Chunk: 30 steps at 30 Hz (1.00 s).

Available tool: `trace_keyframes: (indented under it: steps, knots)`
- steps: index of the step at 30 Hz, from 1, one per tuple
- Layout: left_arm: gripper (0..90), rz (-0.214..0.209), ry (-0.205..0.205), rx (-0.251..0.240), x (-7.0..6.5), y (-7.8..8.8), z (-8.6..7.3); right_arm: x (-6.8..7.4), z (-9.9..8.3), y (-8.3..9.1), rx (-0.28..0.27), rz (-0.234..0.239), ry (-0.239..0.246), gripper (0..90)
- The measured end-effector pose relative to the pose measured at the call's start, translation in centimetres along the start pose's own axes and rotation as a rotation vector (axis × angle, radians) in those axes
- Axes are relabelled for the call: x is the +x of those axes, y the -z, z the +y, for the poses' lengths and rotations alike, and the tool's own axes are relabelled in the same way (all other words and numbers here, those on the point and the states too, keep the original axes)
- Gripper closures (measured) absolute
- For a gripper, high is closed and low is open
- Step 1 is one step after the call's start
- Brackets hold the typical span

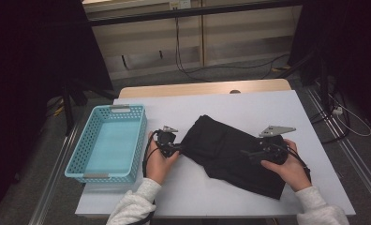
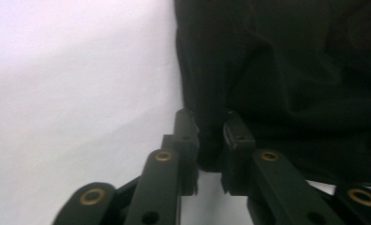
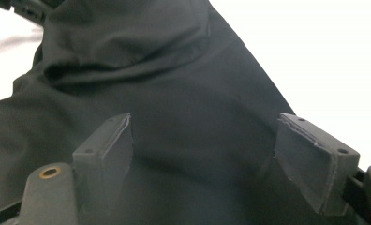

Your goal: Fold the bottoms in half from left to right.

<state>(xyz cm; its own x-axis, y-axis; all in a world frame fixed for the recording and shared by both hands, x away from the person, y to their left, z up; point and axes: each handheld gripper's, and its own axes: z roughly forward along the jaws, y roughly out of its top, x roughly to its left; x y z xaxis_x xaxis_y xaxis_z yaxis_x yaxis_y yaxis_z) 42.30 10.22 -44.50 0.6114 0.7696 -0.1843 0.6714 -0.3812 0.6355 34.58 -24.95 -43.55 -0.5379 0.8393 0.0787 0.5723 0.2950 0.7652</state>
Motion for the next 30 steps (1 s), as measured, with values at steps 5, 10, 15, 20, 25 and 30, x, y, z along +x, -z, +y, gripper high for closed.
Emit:
trace_keyframes:
  steps: [5,10,15,20,25,30]
  knots:
    - [80.4,0.018,0.032,-0.021,1.1,0.7,0.5,0.0,-0.7,0.8,-0.006,-0.003,-0.008,20.7]
    - [80.2,0.002,0.035,-0.009,1.2,0.4,0.6,1.4,-1.6,1.5,-0.002,0.023,0.005,29.8]
    - [79.8,-0.006,0.021,-0.015,0.9,0.6,0.9,4.0,-2.5,1.9,0.014,0.105,0.046,45.4]
    - [79.8,-0.015,0.034,-0.014,1.0,0.7,0.9,6.4,-2.8,1.4,0.026,0.184,0.082,52.8]
    - [79.8,-0.015,0.038,-0.017,1.1,0.7,0.9,7.4,-2.9,0.2,0.102,0.211,0.147,72.8]
    - [79.8,-0.02,0.038,-0.015,1.1,0.8,0.9,6.8,-3.1,0.4,0.136,0.198,0.156,88.4]
